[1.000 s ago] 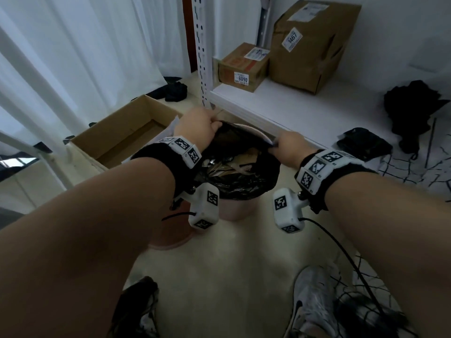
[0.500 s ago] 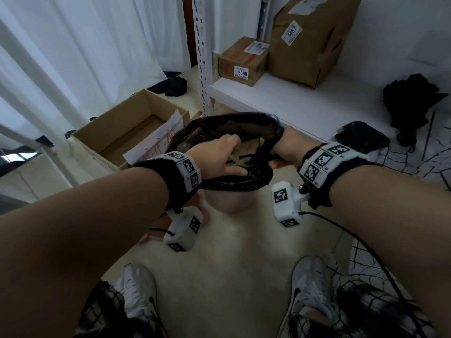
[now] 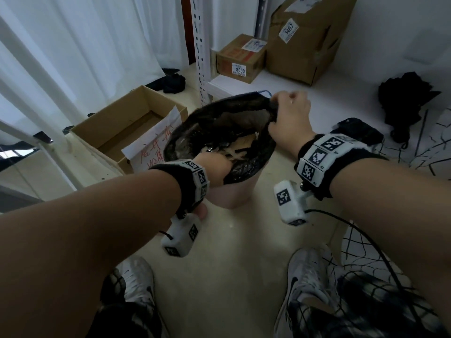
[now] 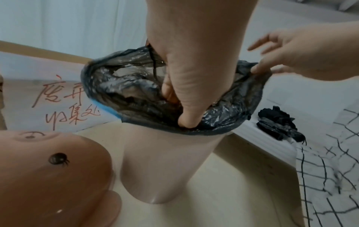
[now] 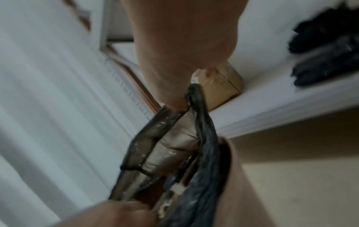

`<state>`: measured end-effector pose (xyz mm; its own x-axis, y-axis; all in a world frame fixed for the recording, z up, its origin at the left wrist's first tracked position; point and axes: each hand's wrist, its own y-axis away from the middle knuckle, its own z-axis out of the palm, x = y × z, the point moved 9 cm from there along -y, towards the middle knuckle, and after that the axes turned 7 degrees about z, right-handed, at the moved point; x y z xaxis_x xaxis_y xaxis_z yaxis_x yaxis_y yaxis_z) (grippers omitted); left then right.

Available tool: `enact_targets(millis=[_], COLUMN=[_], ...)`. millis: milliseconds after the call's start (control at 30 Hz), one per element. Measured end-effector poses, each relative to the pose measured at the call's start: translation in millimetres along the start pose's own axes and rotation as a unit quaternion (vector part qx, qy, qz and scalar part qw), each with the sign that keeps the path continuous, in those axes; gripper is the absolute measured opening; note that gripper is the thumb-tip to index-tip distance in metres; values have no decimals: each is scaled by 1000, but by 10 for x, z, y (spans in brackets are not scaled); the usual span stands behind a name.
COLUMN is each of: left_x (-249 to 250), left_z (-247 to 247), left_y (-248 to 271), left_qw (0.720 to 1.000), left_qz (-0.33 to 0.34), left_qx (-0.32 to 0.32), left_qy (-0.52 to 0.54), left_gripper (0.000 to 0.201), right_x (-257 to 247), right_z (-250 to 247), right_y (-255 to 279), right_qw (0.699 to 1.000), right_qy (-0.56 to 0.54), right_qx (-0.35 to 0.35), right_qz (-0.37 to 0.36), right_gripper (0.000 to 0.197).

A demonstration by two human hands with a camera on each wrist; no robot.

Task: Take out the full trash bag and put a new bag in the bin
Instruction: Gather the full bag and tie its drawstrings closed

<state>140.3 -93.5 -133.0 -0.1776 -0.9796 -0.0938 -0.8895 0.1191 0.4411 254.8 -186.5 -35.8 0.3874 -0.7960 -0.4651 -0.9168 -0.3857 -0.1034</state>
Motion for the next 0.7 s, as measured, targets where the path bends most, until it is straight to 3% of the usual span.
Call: enact_targets(millis=[67,167,267,333,433,567,700], left_x=[31,22,-25,-83,-240,-427,-211], left_z=[39,86,88,34,-130,-320,-366], left_y=[19,68,134,200,286,399,381], left_qw=[998,993,993,995,997,989,979], left_qz=[45,71,80,80,58,-10,3], left_qx=[-31,-58,-66,-48,44,115,154], left_qy=[-41,-76,-59,-33,25,98,130], left_gripper=[27,27,29,30,27,27,56], right_x=[-270,-427,-294,-332,-509,-582,-529], right_z=[56,447,799,834,767,621,588], right_y=[89,311,554,637,638,518,446], right_qw=[982,906,814,792,826,892,916], right_qy=[120,262,401,436,383,279,232], right_qx=[-17,-145,-267,-271,-251,-215,-215], right_qz=[-147,-298,-324,-331,-328,-282,-246], right_gripper=[57,60,77,58,24,17,15])
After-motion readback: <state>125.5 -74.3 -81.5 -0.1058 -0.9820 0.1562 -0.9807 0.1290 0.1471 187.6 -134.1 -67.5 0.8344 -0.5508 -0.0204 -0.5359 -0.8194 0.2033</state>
